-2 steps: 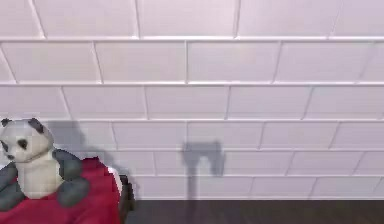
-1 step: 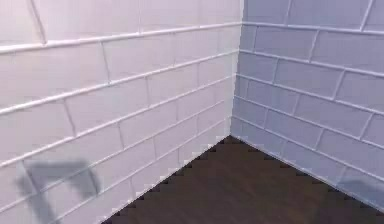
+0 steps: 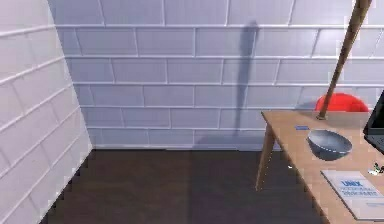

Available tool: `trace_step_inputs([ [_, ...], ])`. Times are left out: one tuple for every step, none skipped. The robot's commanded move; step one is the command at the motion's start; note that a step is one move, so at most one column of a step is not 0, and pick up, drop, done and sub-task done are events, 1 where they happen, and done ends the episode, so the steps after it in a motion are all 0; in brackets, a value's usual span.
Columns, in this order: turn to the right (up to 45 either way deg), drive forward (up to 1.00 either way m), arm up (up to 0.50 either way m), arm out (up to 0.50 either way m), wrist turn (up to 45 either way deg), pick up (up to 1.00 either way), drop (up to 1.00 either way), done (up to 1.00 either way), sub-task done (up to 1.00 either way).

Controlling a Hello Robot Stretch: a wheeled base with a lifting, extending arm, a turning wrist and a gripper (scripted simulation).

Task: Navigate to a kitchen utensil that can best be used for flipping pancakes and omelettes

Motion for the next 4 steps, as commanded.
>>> trace_step_inputs([
  [45.0, 0.0, 0.0, 0.0, 0.0, 0.0, 0.0, 0.0, 0.0],
  [45.0, 0.0, 0.0, 0.0, 0.0, 0.0, 0.0, 0.0, 0.0],
  [0.0, 0.45, 0.0, 0.0, 0.0, 0.0, 0.0, 0.0, 0.0],
  [0.0, 1.0, 0.0, 0.0, 0.0, 0.0, 0.0, 0.0, 0.0],
])
